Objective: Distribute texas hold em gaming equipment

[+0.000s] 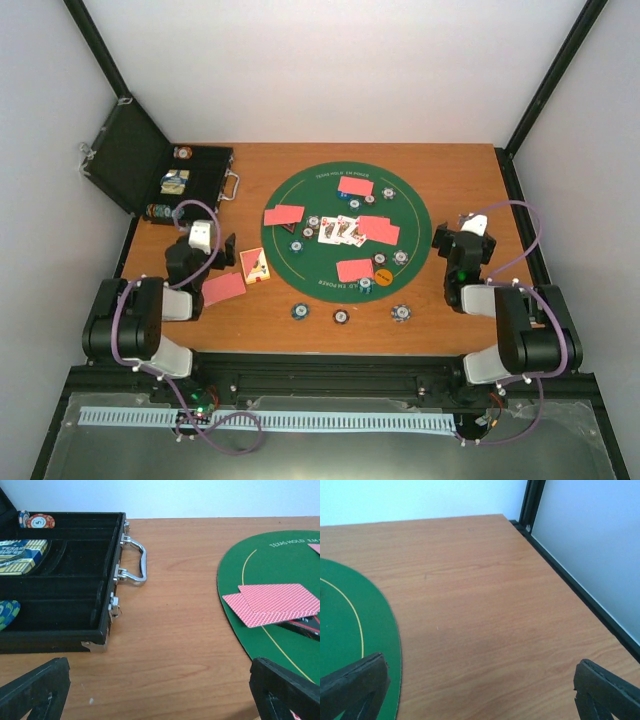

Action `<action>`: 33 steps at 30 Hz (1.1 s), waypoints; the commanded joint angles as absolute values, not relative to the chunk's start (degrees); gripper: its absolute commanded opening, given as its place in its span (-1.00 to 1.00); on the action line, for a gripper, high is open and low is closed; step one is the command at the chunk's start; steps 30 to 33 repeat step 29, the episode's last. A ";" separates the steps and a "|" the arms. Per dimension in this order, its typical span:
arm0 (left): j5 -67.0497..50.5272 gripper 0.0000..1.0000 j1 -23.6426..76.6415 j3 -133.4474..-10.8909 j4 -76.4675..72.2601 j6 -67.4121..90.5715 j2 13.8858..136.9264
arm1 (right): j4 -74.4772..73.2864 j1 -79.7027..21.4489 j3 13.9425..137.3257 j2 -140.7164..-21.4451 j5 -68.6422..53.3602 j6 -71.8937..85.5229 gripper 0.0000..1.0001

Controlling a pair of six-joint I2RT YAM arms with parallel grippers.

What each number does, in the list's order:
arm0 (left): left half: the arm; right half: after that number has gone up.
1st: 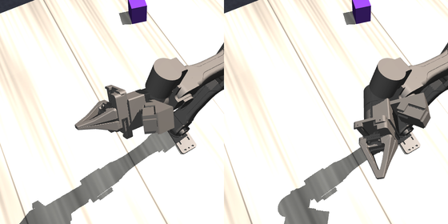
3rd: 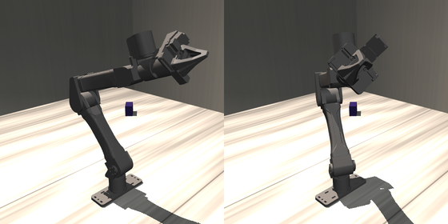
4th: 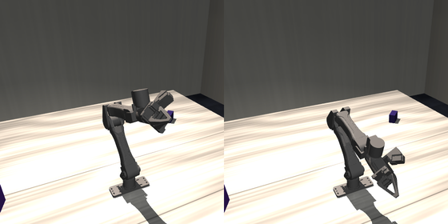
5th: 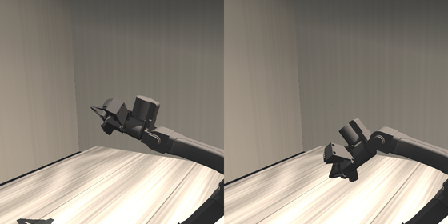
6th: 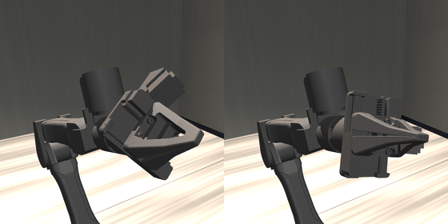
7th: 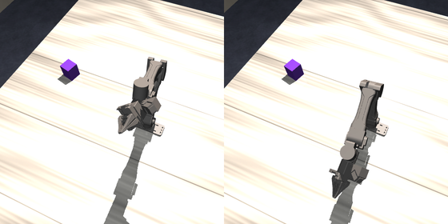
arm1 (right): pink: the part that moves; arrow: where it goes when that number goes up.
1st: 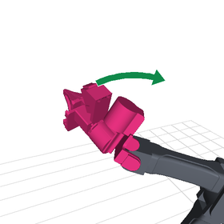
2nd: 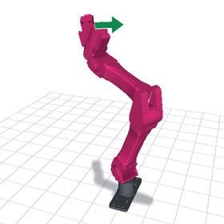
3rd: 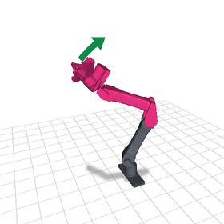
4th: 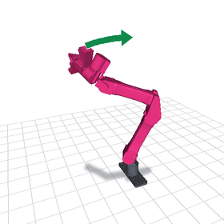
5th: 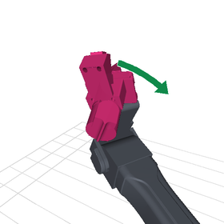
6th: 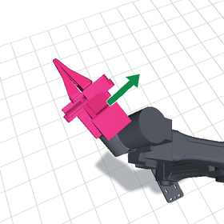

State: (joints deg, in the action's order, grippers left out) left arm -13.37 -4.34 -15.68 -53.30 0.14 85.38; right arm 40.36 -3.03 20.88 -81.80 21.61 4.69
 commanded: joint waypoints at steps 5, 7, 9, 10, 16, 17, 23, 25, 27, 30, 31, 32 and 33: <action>-1.64 1.00 -1.49 -20.48 -54.51 0.67 87.12 | 61.39 -3.90 16.83 -87.29 13.65 -2.75 1.00; -3.11 0.99 -2.61 -21.64 -52.47 1.55 87.19 | 60.21 -2.22 17.80 -88.04 11.37 -1.72 1.00; -3.28 1.00 -2.72 -21.59 -52.49 1.65 87.13 | 59.67 -1.35 17.64 -87.65 9.69 -1.34 1.00; -3.23 0.99 -2.72 -21.68 -52.30 1.62 87.14 | 58.64 -1.30 17.73 -87.17 9.44 -1.17 1.00; -3.21 1.00 -2.72 -21.65 -52.29 1.67 87.09 | 58.83 -1.25 17.63 -87.17 9.32 -1.27 1.00; -3.18 1.00 -2.72 -21.63 -52.29 1.71 87.10 | 59.09 -1.32 17.52 -87.14 9.27 -1.28 1.00; -2.33 1.00 -2.73 -22.15 -51.43 2.02 87.17 | 58.89 -1.24 17.63 -87.19 9.23 -1.32 1.00; -2.29 1.00 -2.72 -22.46 -51.15 2.05 87.39 | 58.89 -1.23 17.59 -87.19 9.22 -1.32 1.00; -2.24 1.00 -2.72 -22.43 -51.11 2.02 87.25 | 58.89 -1.23 17.62 -87.24 9.23 -1.32 1.00; -2.20 1.00 -2.72 -22.10 -51.59 2.09 87.07 | 58.85 -1.26 17.62 -87.19 9.23 -1.32 1.00; -2.20 1.00 -2.72 -22.10 -51.59 2.09 87.07 | 58.85 -1.26 17.62 -87.19 9.23 -1.32 1.00; -2.20 1.00 -2.72 -22.10 -51.59 2.09 87.07 | 58.85 -1.26 17.62 -87.19 9.23 -1.32 1.00; -2.20 1.00 -2.72 -22.10 -51.59 2.09 87.07 | 58.85 -1.26 17.62 -87.19 9.23 -1.32 1.00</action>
